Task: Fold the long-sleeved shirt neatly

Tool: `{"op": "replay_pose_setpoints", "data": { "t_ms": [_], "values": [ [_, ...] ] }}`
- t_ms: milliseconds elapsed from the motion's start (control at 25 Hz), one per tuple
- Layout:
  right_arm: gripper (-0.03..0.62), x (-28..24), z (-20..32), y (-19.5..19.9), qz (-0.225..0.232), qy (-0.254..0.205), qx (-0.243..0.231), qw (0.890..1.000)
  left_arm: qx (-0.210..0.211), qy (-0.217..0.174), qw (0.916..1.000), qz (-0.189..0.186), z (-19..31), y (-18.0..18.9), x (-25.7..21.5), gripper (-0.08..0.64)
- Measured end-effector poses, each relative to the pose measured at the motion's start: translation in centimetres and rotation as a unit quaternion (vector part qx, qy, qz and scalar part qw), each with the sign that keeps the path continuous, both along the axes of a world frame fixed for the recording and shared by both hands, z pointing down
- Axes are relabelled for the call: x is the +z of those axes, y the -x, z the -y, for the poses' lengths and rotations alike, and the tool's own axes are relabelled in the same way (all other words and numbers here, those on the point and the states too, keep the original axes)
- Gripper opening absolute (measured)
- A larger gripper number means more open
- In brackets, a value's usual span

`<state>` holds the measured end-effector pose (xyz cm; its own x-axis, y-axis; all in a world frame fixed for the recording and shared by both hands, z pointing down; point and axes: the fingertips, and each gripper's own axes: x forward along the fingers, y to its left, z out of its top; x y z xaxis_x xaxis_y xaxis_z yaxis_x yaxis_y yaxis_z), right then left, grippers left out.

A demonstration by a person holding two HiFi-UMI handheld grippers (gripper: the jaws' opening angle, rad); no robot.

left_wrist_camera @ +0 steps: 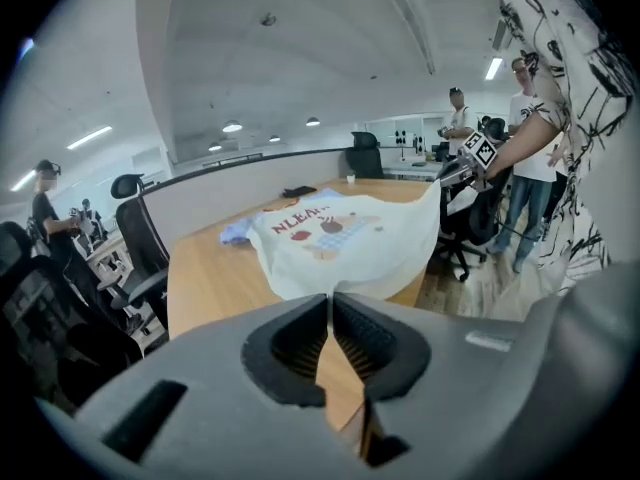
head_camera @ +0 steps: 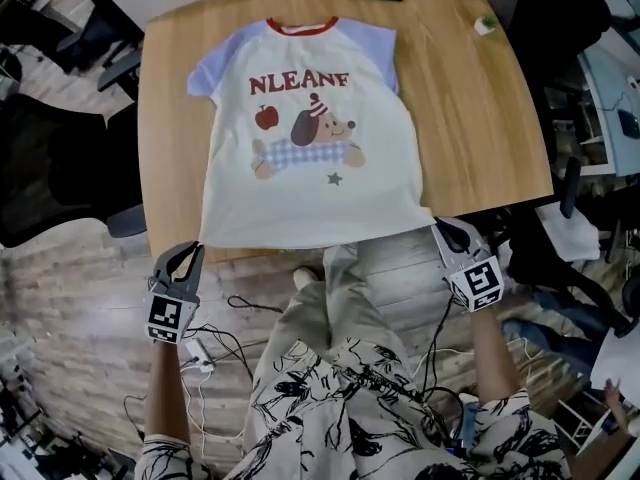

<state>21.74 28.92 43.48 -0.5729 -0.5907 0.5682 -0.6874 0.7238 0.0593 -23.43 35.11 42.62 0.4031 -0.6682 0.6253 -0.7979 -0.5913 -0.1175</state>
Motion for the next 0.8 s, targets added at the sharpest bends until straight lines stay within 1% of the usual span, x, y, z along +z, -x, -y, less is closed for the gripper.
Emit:
{"op": "replay_pose_setpoints", "data": {
  "t_ms": [120, 200, 280, 480, 520, 560, 600, 640, 680, 800],
  "values": [
    [0.017, 3.3, -1.6, -0.5, -0.017, 0.021, -0.004, 1.0, 0.011, 0.028, 0.9995, -0.001, -1.2, 0.1, 2.8, 0.025],
    [0.017, 4.9, -2.6, -0.7, -0.032, 0.03, -0.011, 0.999, 0.02, 0.041, 0.999, 0.006, -1.9, 0.4, 4.2, 0.026],
    [0.017, 6.3, -3.3, -0.7, -0.044, 0.037, -0.015, 0.998, 0.025, 0.048, 0.9985, 0.011, -2.4, 0.5, 5.2, 0.026],
    [0.018, 7.8, -4.1, -0.8, -0.053, 0.053, -0.007, 0.997, 0.021, 0.054, 0.9983, 0.005, -2.7, 0.4, 6.4, 0.029],
    [0.018, 8.0, -4.2, -0.6, -0.052, 0.057, -0.008, 0.997, 0.021, 0.055, 0.9982, 0.004, -2.7, 0.4, 6.5, 0.033],
    [0.026, 8.2, -4.5, -0.5, -0.051, 0.066, -0.01, 0.996, 0.022, 0.058, 0.998, 0.003, -2.9, 0.3, 6.6, 0.052],
    [0.068, 8.5, -4.8, -0.3, -0.049, 0.079, -0.014, 0.996, 0.022, 0.064, 0.9977, 0.0, -3.1, 0.3, 6.8, 0.111],
    [0.15, 8.7, -5.2, 0.0, -0.043, 0.092, -0.02, 0.995, 0.021, 0.07, 0.9973, -0.002, -3.4, 0.3, 6.9, 0.183],
    [0.222, 8.8, -5.4, 0.3, -0.039, 0.101, -0.026, 0.994, 0.02, 0.074, 0.997, -0.004, -3.6, 0.3, 7.0, 0.215],
    [0.243, 8.5, -5.4, 0.9, -0.04, 0.103, -0.036, 0.993, 0.019, 0.075, 0.997, -0.001, -3.9, 0.6, 6.9, 0.249]
  ]
}}
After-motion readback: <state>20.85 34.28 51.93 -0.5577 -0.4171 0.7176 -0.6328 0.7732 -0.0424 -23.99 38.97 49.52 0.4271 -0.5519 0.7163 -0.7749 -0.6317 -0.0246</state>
